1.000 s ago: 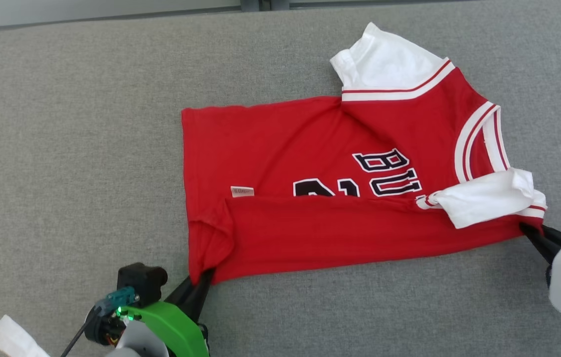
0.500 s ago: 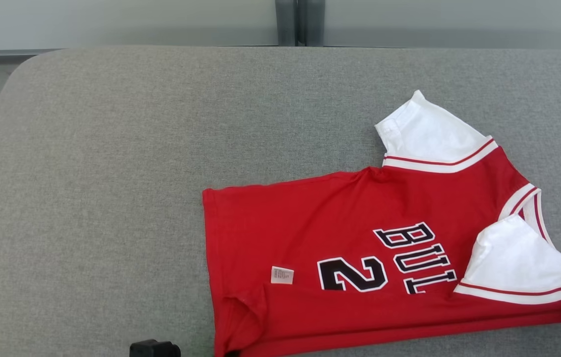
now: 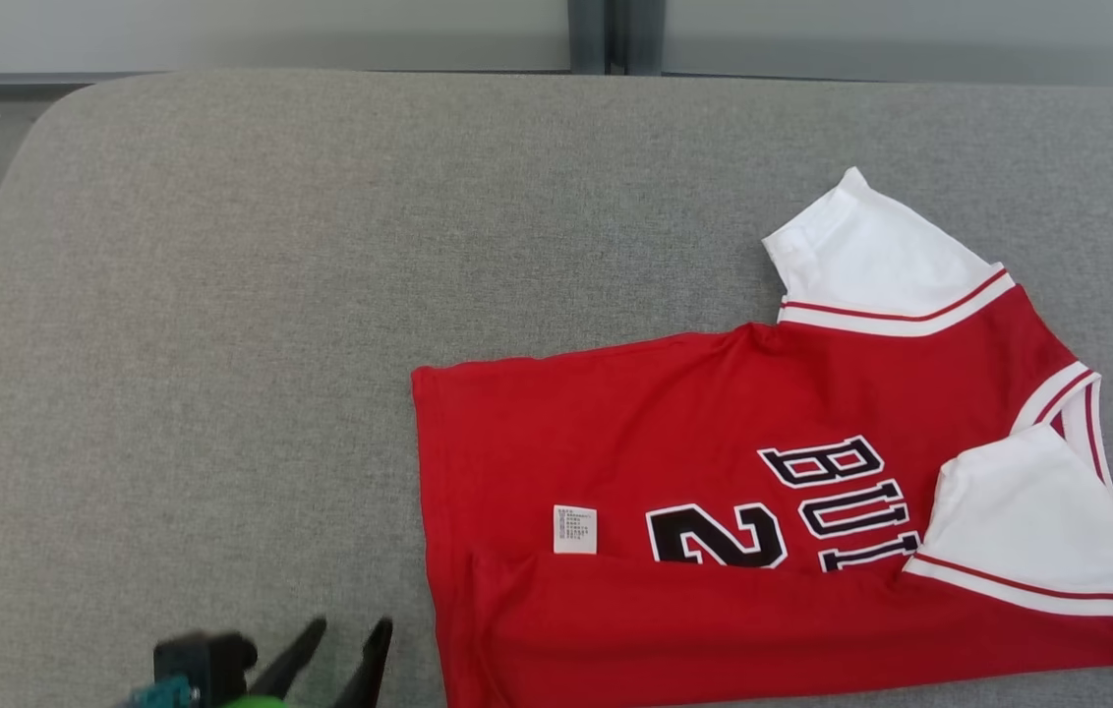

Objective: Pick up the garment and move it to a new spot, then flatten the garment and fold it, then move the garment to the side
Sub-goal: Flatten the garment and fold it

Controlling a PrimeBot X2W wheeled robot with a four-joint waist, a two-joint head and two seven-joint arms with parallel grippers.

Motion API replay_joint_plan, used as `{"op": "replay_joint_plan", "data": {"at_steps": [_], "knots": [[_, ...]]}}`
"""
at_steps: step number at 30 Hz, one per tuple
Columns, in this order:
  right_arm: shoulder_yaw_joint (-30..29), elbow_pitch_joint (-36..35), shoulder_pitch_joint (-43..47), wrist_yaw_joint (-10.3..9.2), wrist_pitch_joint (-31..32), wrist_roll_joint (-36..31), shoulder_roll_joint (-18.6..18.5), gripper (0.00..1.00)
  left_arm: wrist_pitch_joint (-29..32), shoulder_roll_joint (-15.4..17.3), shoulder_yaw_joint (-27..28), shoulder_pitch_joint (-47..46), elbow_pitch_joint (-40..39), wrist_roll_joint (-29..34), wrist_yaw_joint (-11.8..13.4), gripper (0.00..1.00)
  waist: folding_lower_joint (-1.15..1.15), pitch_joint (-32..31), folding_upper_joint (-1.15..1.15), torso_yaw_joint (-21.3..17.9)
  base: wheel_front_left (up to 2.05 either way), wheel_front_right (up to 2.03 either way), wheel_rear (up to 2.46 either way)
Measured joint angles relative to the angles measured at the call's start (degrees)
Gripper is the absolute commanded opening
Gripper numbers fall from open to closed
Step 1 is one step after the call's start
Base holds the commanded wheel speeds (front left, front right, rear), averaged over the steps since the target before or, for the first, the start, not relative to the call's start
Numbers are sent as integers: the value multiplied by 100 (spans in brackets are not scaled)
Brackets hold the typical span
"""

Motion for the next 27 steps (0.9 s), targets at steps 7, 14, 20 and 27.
{"op": "replay_joint_plan", "data": {"at_steps": [7, 14, 20, 27], "knots": [[980, 269, -2174, 0, 466, -436, -465, 100, 665, -308, -111, -1975, -24, 702, -178, 100, 0, 510, 0, 137, 0, 0, 0], [2487, 1740, -4373, 0, 503, -1059, -79, 100, 1292, -1102, -550, -3441, 1080, 1184, -558, 100, 1, 1022, 0, 578, 0, 0, 0], [3228, 2773, -5170, 1, 265, -1274, 92, 100, 1527, -1411, -786, -3833, 1464, 1203, -961, 100, 1, 1281, 0, 950, 0, 0, 0], [3651, 3321, -5554, 1, 112, -1247, -69, 100, 1569, -1575, -848, -3984, 1841, 1143, -1191, 100, 1, 1482, 0, 1112, 0, 0, 0]]}}
